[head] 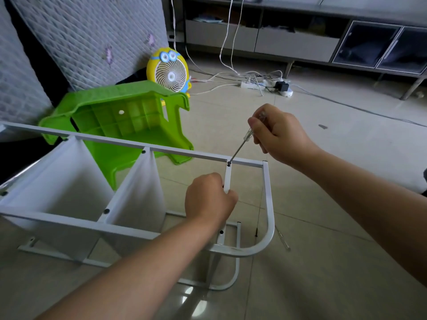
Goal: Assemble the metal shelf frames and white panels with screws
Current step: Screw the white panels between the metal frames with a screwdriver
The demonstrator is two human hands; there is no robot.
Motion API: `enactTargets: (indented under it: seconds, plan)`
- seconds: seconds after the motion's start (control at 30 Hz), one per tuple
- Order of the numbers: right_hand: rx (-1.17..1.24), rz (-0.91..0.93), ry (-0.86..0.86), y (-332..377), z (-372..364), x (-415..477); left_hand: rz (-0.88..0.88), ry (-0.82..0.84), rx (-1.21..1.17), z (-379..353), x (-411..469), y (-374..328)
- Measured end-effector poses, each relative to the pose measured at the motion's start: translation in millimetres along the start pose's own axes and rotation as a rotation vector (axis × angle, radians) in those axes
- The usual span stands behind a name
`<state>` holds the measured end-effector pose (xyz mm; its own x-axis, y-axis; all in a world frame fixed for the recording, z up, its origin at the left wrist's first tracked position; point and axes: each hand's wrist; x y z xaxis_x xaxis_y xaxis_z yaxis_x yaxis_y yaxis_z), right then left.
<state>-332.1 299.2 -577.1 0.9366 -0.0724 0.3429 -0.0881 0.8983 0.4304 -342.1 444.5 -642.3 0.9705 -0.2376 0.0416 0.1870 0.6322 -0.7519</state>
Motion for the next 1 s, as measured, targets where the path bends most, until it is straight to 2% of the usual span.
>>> enactTargets:
  seconds: [0.23,0.33,0.63,1.0]
  plan:
    - [-0.05,0.032,0.126,6.6,12.5,8.3,0.002,0.009,0.011,-1.3,-0.1,1.4]
    - [-0.086,0.017,0.122,8.0,14.7,13.1,-0.029,0.01,0.031,-1.2,-0.1,1.1]
    - [-0.431,0.116,0.243,32.1,27.9,26.4,-0.031,0.007,0.015,-2.2,-0.3,3.4]
    - [-0.57,0.07,0.338,36.9,24.4,31.0,-0.042,0.009,0.008,-1.6,-0.8,3.4]
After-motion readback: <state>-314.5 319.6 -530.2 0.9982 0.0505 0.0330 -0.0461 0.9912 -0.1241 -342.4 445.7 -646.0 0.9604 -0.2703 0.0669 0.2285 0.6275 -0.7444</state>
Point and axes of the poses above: each hand's wrist, its own x-axis towards the middle knuckle, its own z-axis out of the back of the hand, y = z × x, and after that the axes turned 12 degrees about -x, right-handed
